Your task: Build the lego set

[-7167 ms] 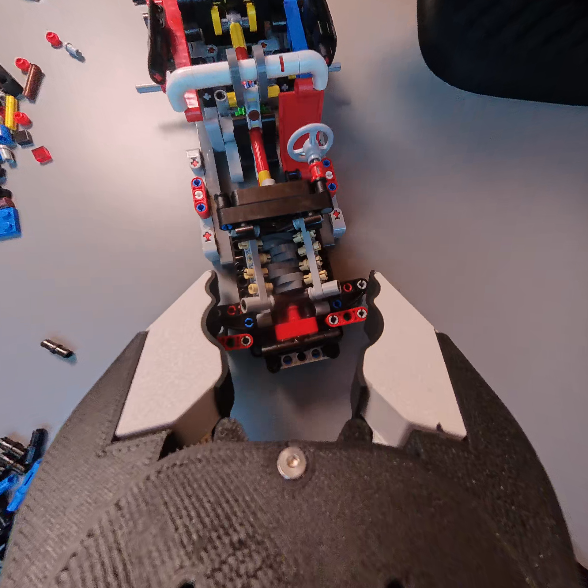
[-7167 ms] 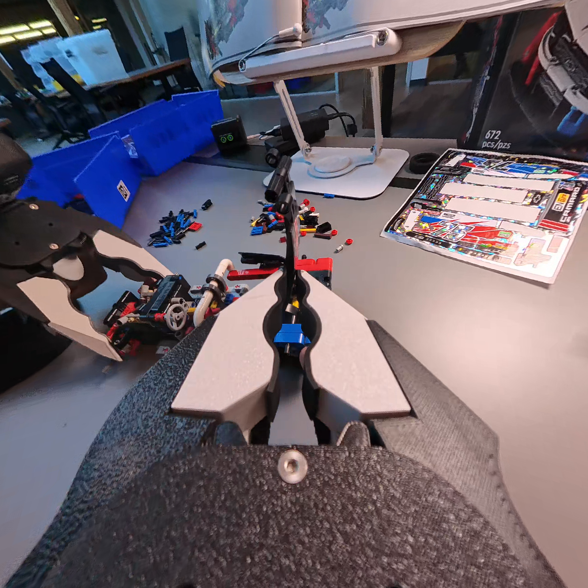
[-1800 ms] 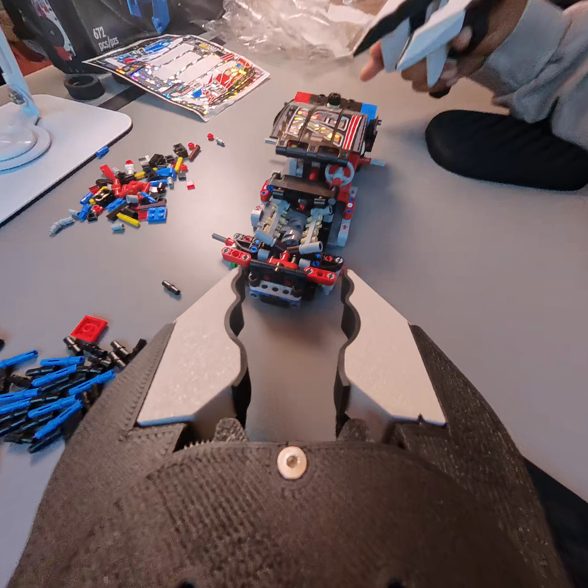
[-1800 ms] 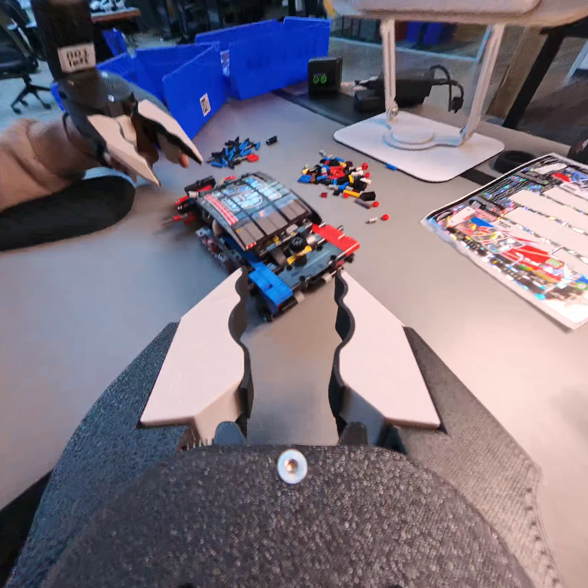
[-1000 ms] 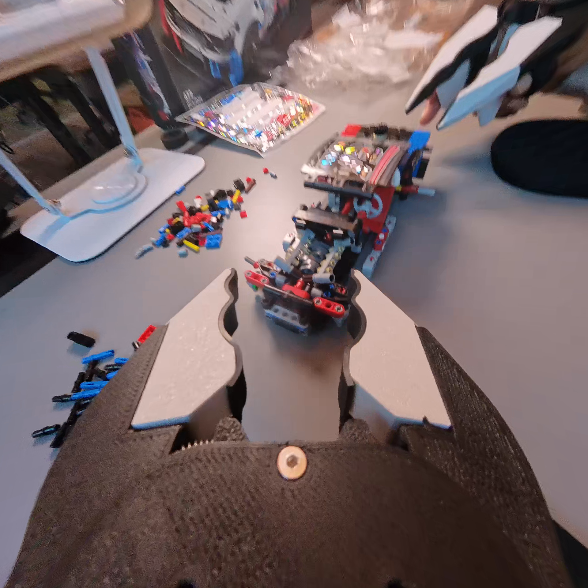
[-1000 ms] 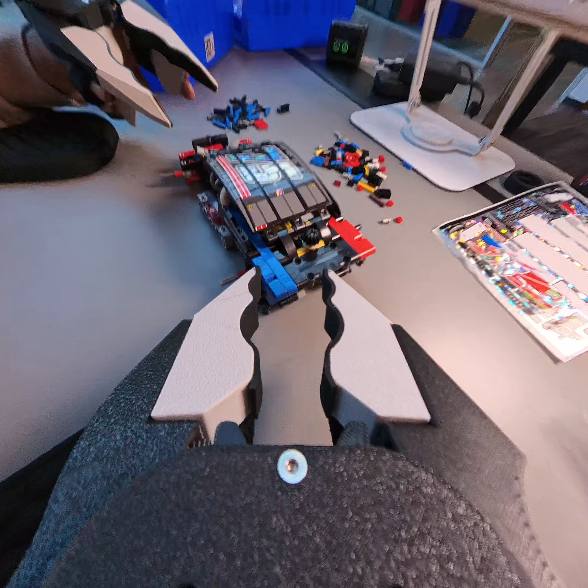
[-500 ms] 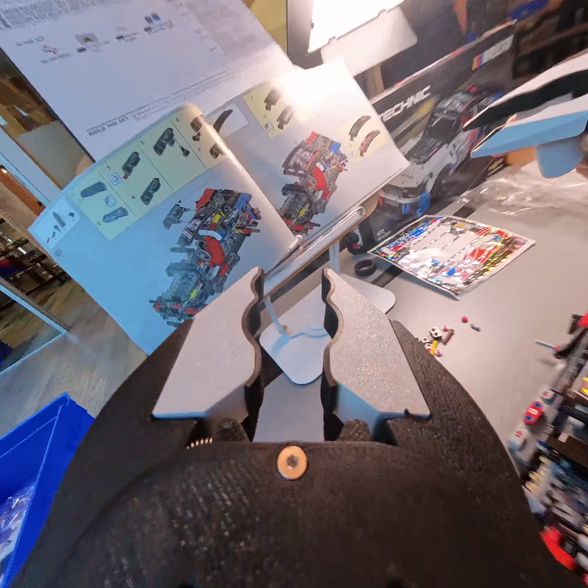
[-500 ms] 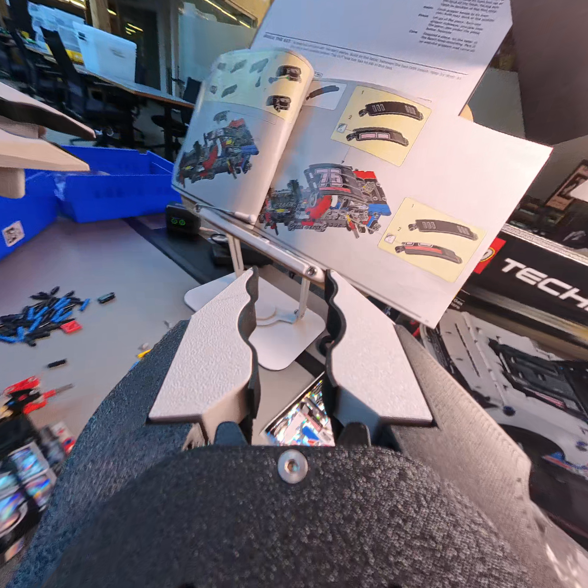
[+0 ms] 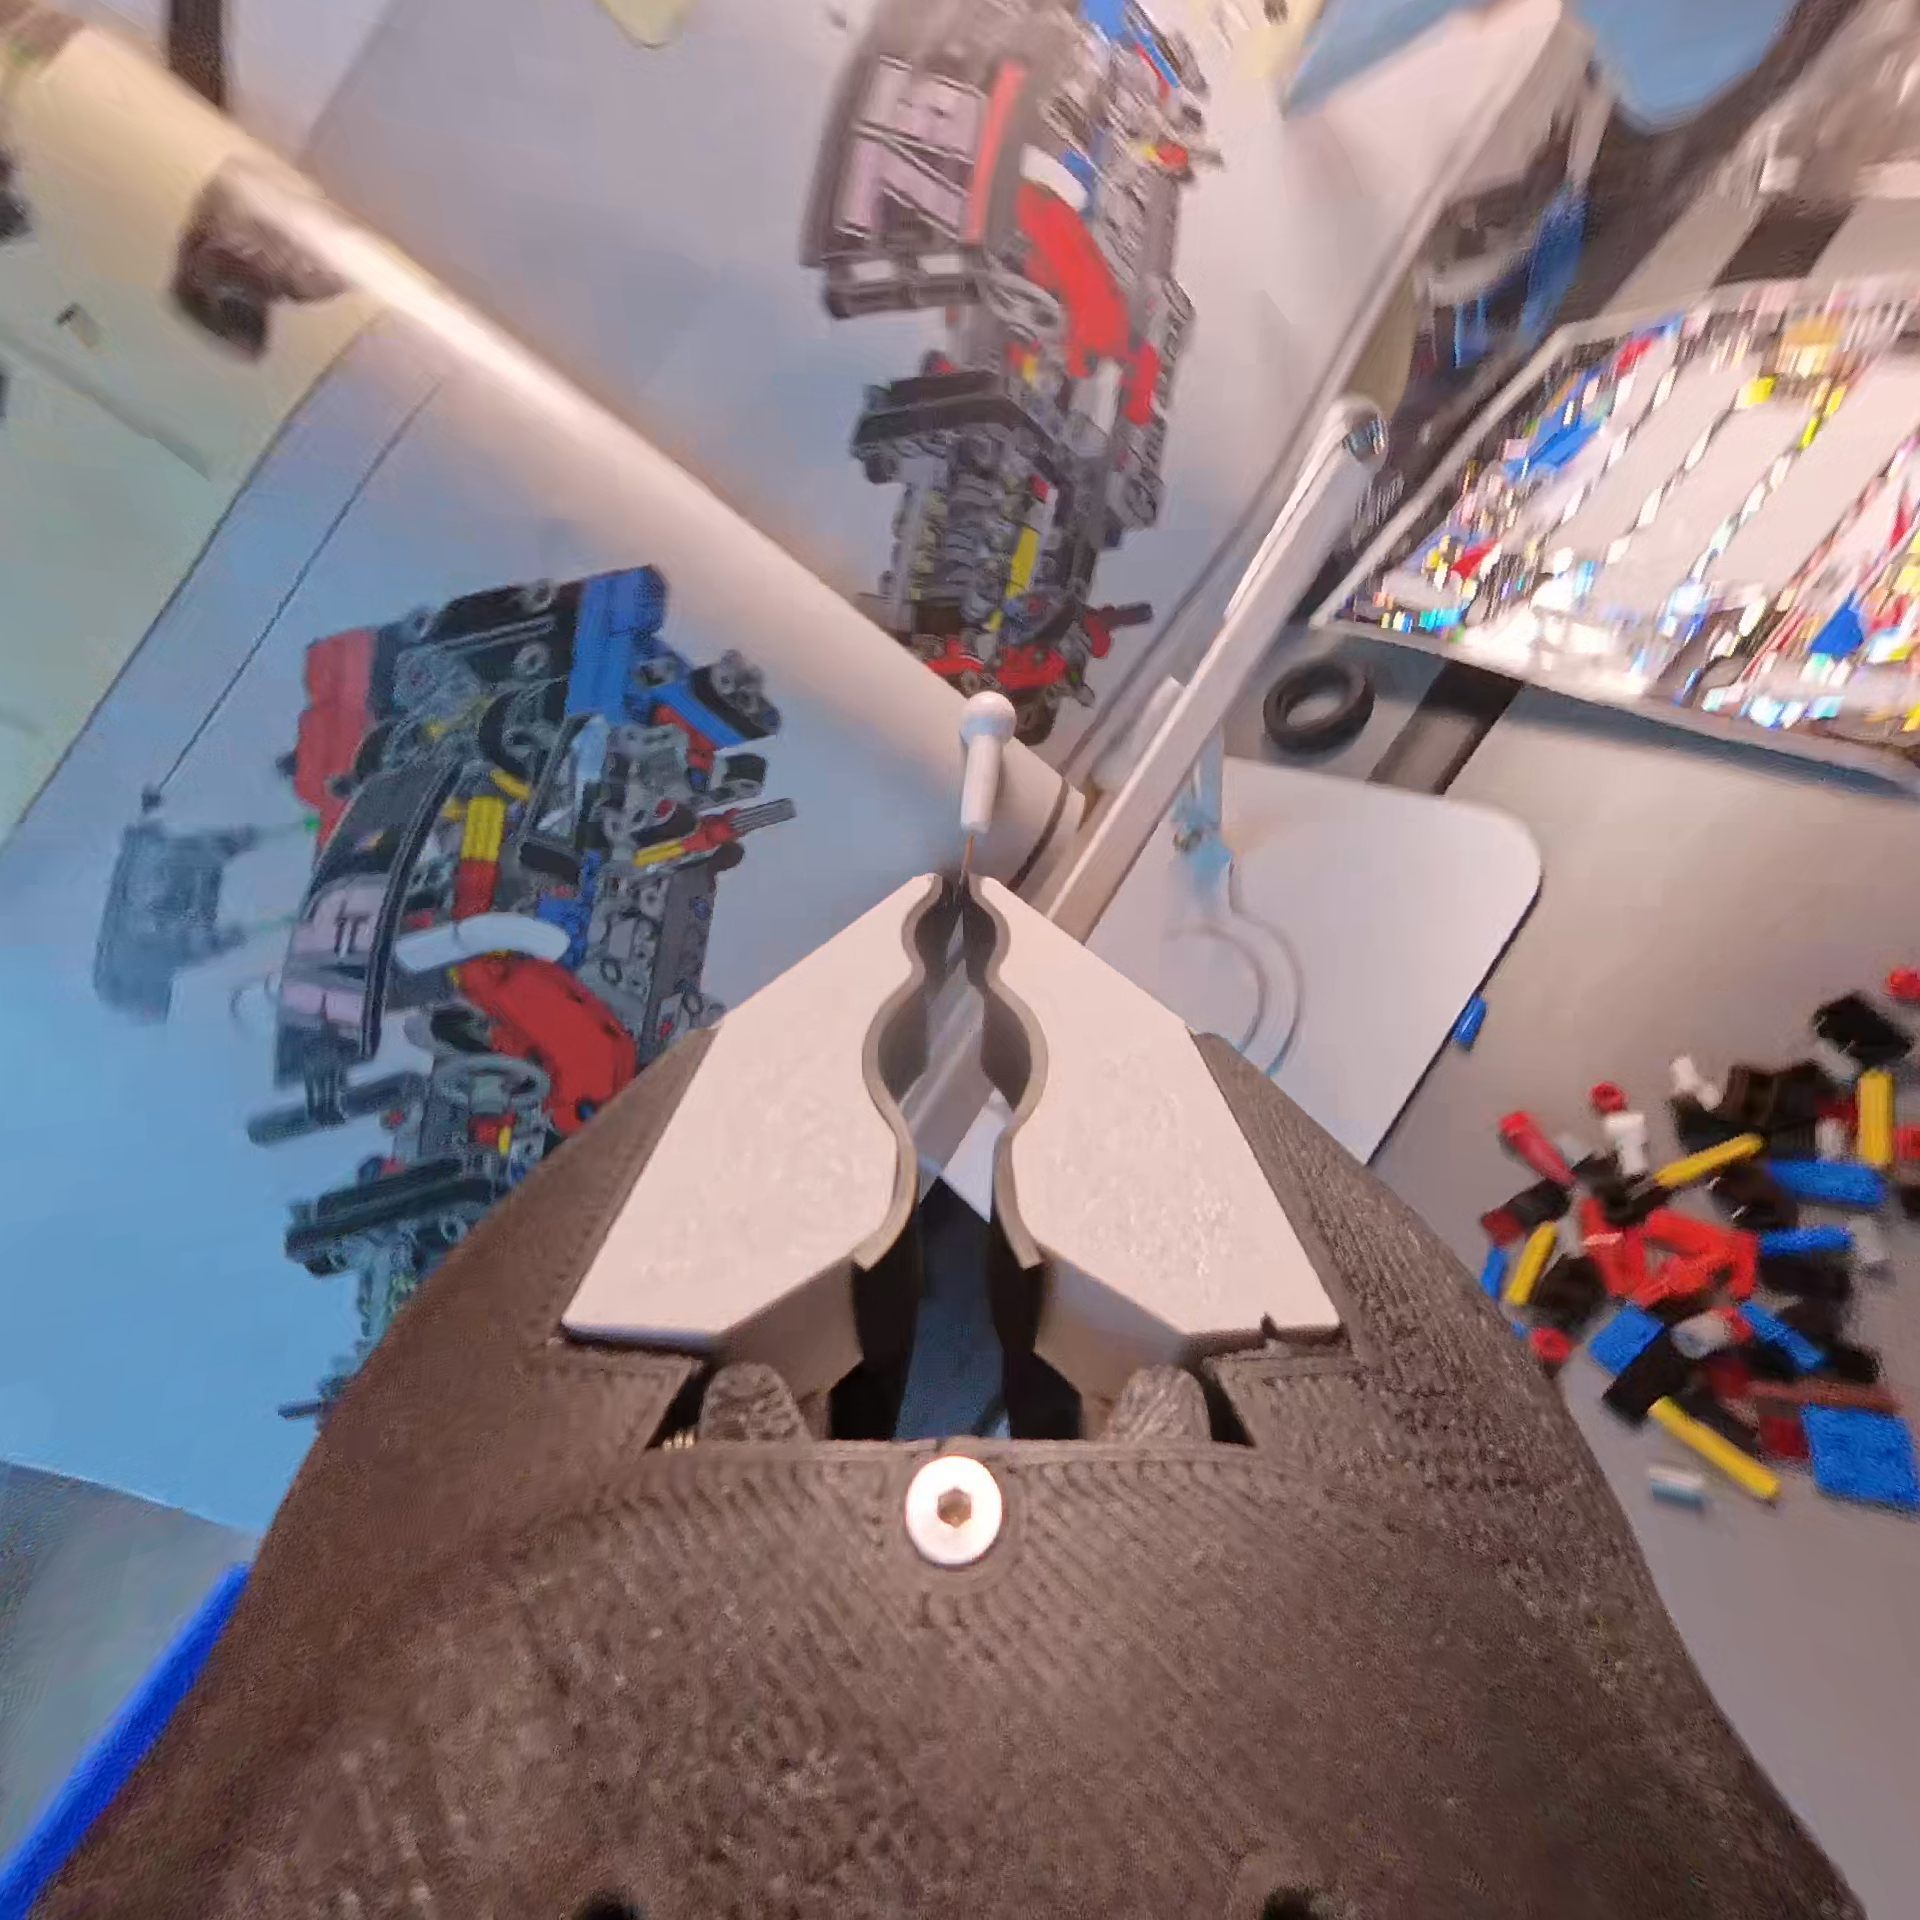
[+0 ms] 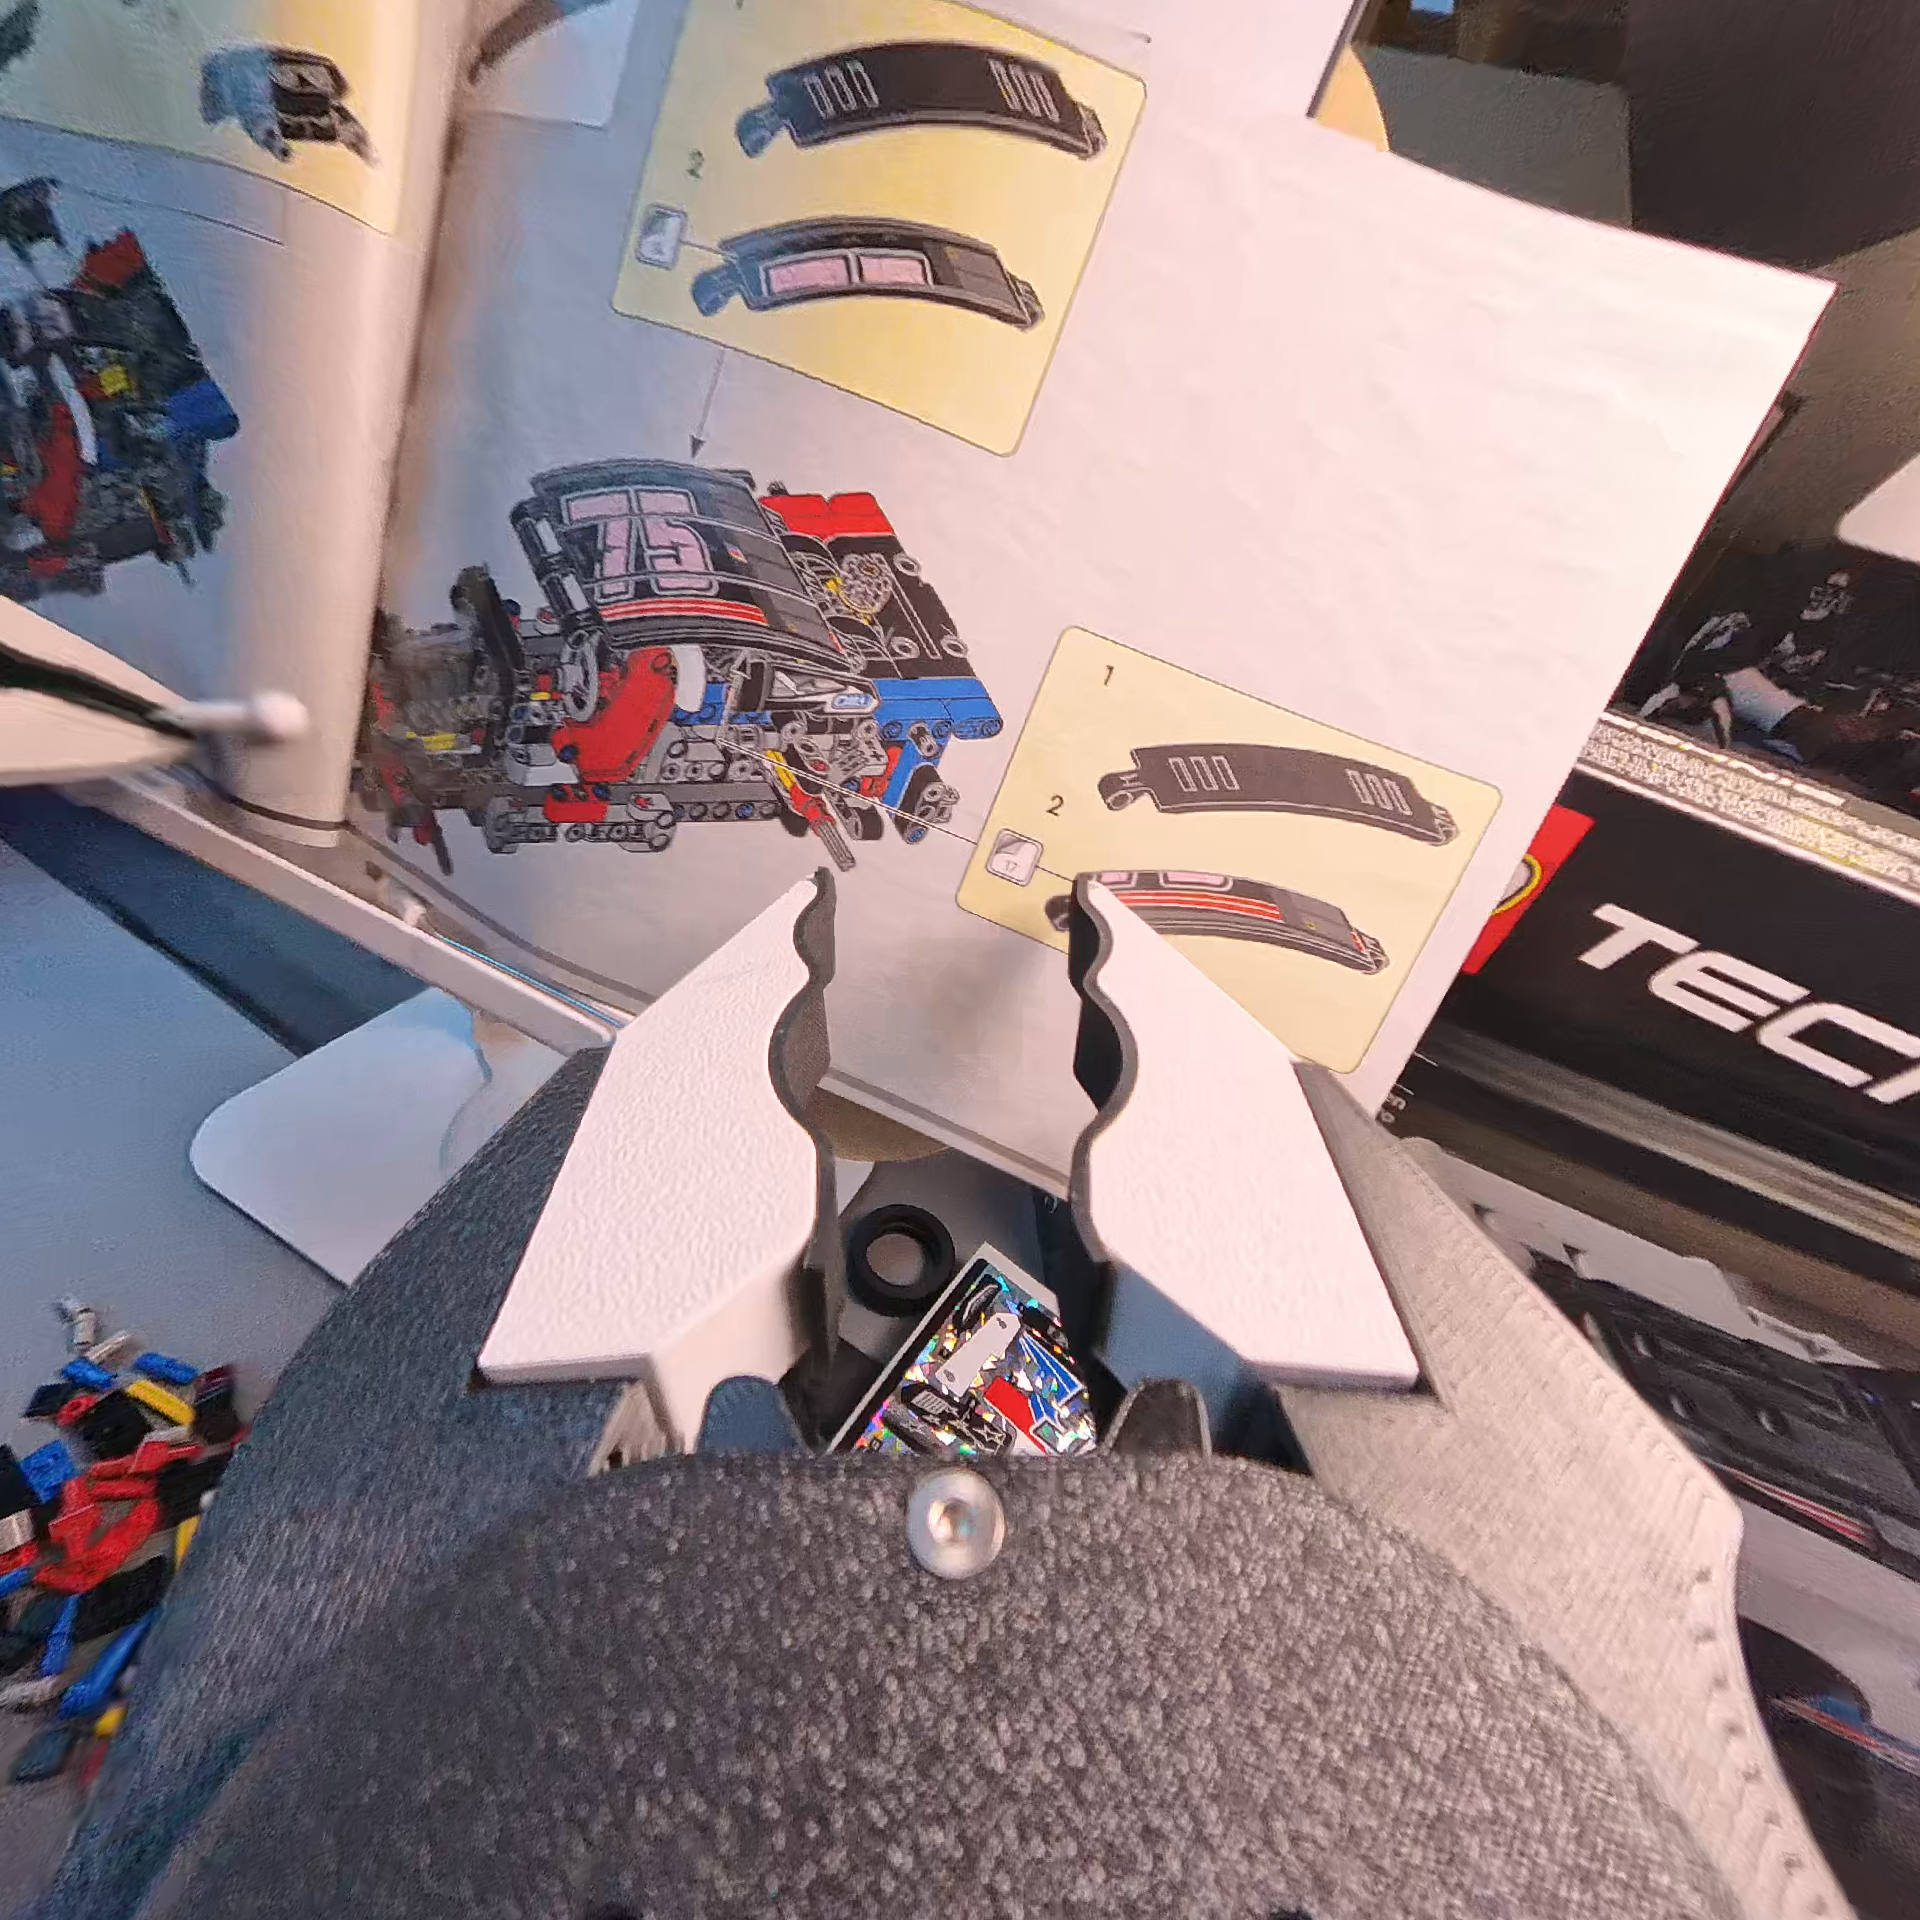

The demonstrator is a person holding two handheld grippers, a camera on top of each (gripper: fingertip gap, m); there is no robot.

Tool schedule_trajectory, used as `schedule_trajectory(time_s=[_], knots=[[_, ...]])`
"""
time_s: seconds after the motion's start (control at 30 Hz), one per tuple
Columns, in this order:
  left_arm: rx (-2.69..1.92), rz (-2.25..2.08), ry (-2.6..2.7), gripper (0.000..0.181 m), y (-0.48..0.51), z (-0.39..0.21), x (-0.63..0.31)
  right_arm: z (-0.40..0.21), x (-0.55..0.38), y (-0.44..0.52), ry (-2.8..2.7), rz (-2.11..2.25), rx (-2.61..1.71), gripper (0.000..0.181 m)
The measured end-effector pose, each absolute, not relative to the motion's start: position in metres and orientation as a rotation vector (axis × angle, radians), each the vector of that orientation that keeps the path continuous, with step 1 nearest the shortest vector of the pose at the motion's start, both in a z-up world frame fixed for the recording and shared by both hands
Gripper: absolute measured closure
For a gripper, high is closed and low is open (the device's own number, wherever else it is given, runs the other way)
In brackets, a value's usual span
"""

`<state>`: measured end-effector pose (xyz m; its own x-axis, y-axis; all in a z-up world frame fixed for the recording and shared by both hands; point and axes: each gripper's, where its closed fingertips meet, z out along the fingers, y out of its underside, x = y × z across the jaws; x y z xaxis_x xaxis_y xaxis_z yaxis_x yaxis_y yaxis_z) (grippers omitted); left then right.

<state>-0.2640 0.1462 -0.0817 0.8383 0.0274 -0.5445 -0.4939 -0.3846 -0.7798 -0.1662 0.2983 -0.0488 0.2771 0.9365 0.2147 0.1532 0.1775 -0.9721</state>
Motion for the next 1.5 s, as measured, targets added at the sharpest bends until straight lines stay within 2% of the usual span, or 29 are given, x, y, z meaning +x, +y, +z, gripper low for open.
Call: schedule_trajectory(time_s=[0.03, 0.17, 0.37, 0.43, 0.53, 0.6, 0.77, 0.87, 1.03, 1.1, 1.17, 1.2, 1.23, 1.27, 1.4, 1.5], knots=[[-1.843, 0.499, 0.241, 0.181, 0.142, -0.073, -0.267, -0.053, -0.167, 0.302, -1.159, 0.773, -1.283, 0.137], [-1.595, 0.17, -0.3, 0.181, 0.105, -0.054, -0.316, -0.059, -0.167, 0.307, -1.127, 0.753, -1.264, 0.14], [-1.402, -0.25, -0.711, 0.175, 0.066, -0.101, -0.334, -0.056, -0.168, 0.309, -1.13, 0.744, -1.278, 0.136], [-1.385, -0.297, -0.765, 0.172, 0.061, -0.107, -0.326, -0.046, -0.17, 0.311, -1.108, 0.73, -1.28, 0.126], [-1.368, -0.282, -0.771, 0.17, 0.052, -0.102, -0.312, -0.032, -0.18, 0.315, -1.09, 0.719, -1.317, 0.084], [-1.346, -0.241, -0.742, 0.168, 0.045, -0.089, -0.304, -0.025, -0.188, 0.318, -1.094, 0.724, -1.352, 0.065], [-1.437, -0.08, -0.51, 0.154, 0.053, -0.054, -0.285, -0.028, -0.205, 0.315, -1.144, 0.757, -1.443, 0.058], [-1.535, -0.069, -0.43, 0.141, 0.077, -0.057, -0.285, -0.031, -0.206, 0.311, -1.148, 0.791, -1.447, 0.063], [-1.616, 0.07, -0.418, 0.143, 0.098, -0.066, -0.31, -0.028, -0.197, 0.312, -1.106, 0.787, -1.43, 0.084], [-1.602, 0.065, -0.425, 0.144, 0.1, -0.065, -0.312, -0.025, -0.189, 0.313, -1.08, 0.75, -1.406, 0.107], [-1.593, 0.07, -0.42, 0.144, 0.099, -0.066, -0.312, -0.025, -0.182, 0.312, -1.085, 0.699, -1.364, 0.143], [-1.593, 0.075, -0.418, 0.145, 0.098, -0.066, -0.311, -0.027, -0.18, 0.311, -1.097, 0.67, -1.344, 0.154], [-1.594, 0.079, -0.415, 0.144, 0.097, -0.066, -0.311, -0.031, -0.18, 0.307, -1.128, 0.649, -1.324, 0.173], [-1.596, 0.083, -0.408, 0.143, 0.096, -0.066, -0.309, -0.035, -0.179, 0.305, -1.154, 0.63, -1.311, 0.181], [-1.613, 0.128, -0.357, 0.14, 0.091, -0.06, -0.304, -0.02, -0.173, 0.306, -1.13, 0.591, -1.186, 0.154], [-1.637, 0.184, -0.316, 0.139, 0.091, -0.056, -0.304, 0.007, -0.183, 0.31, -1.131, 0.712, -1.172, 0.087]])
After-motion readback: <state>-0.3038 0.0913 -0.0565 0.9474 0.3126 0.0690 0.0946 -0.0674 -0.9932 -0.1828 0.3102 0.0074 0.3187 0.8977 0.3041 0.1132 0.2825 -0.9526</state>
